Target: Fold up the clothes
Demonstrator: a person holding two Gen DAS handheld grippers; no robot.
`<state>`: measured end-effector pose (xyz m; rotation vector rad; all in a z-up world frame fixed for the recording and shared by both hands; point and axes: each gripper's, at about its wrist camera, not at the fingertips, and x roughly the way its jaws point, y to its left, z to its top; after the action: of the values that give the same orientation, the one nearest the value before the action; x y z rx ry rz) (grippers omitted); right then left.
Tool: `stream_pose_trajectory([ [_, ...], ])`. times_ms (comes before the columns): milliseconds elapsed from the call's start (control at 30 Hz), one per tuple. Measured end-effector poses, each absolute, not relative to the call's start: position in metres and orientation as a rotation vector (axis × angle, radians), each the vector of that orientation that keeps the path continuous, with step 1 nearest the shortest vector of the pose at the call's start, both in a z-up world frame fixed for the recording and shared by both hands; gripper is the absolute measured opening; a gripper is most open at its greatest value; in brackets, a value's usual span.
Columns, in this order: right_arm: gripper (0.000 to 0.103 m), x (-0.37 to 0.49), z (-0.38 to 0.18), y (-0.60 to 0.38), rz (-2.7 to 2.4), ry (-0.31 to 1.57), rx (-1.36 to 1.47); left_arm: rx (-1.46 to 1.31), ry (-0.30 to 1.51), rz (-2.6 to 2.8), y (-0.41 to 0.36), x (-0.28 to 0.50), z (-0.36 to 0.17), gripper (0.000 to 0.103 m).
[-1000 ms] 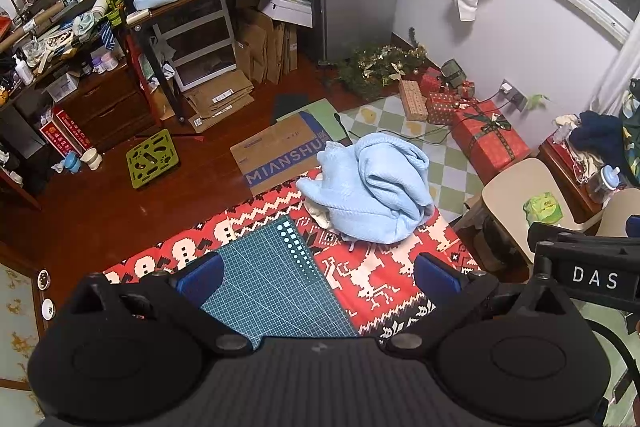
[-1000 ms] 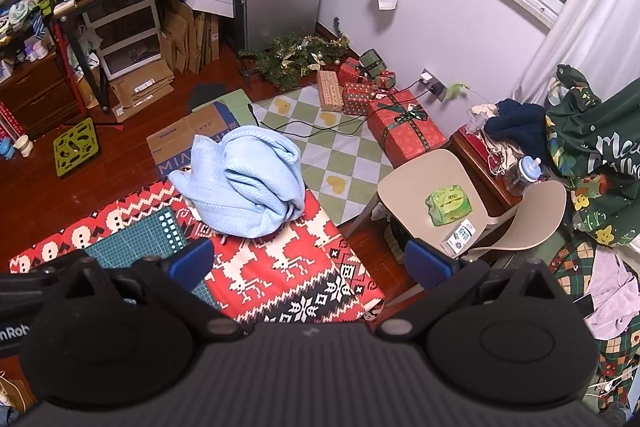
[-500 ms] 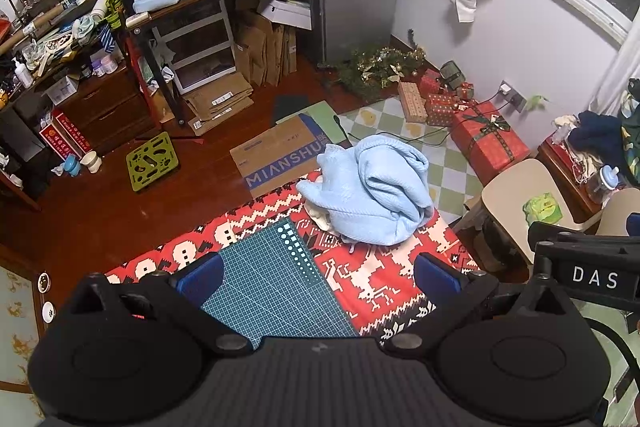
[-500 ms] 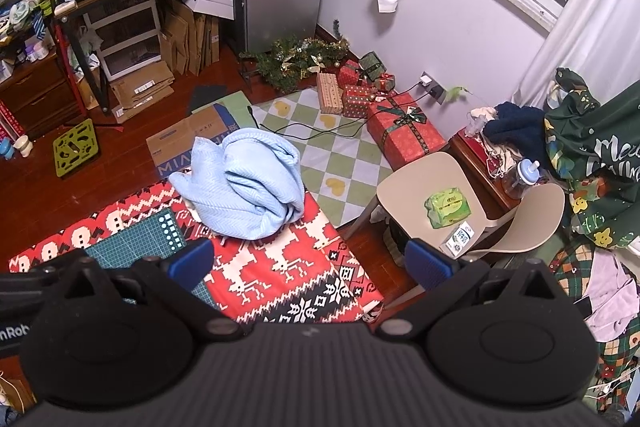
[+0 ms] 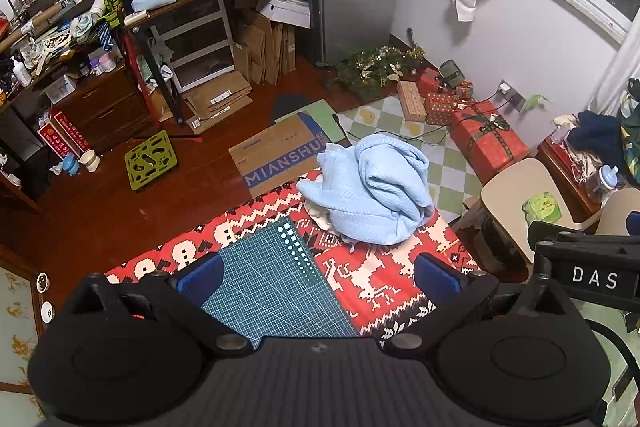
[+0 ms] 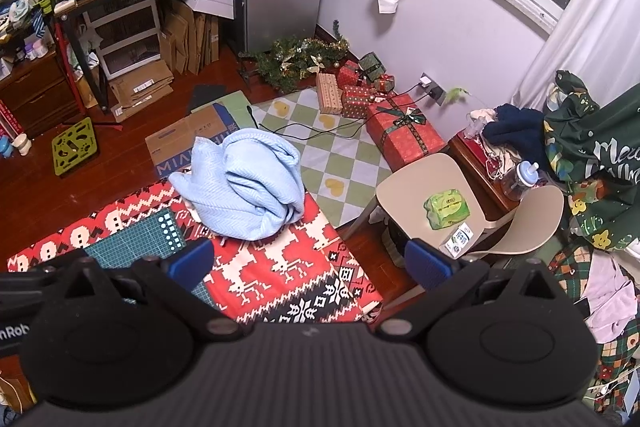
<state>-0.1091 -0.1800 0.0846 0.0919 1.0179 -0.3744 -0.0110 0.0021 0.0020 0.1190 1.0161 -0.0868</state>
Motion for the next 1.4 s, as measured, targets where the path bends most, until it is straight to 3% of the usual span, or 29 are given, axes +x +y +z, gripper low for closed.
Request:
stream_pose_trajectory([
  [800,0.103,-0.102,0.066,-0.169,-0.385,0.956,0.121,0.119,0.965,-0.106,0.035,0.005,-0.021,0.101],
  [1200,0.103,-0.103,0.009,-0.167,-0.3,0.937,0.237,0.003,0.863,-0.27,0.056,0.006,-0.069,0.101],
  [1400,0.103,-0.096,-0.025,-0.161,-0.302,0.928,0.167,-0.045,0.863,-0.275,0.052,0.017,-0.106,0.101],
])
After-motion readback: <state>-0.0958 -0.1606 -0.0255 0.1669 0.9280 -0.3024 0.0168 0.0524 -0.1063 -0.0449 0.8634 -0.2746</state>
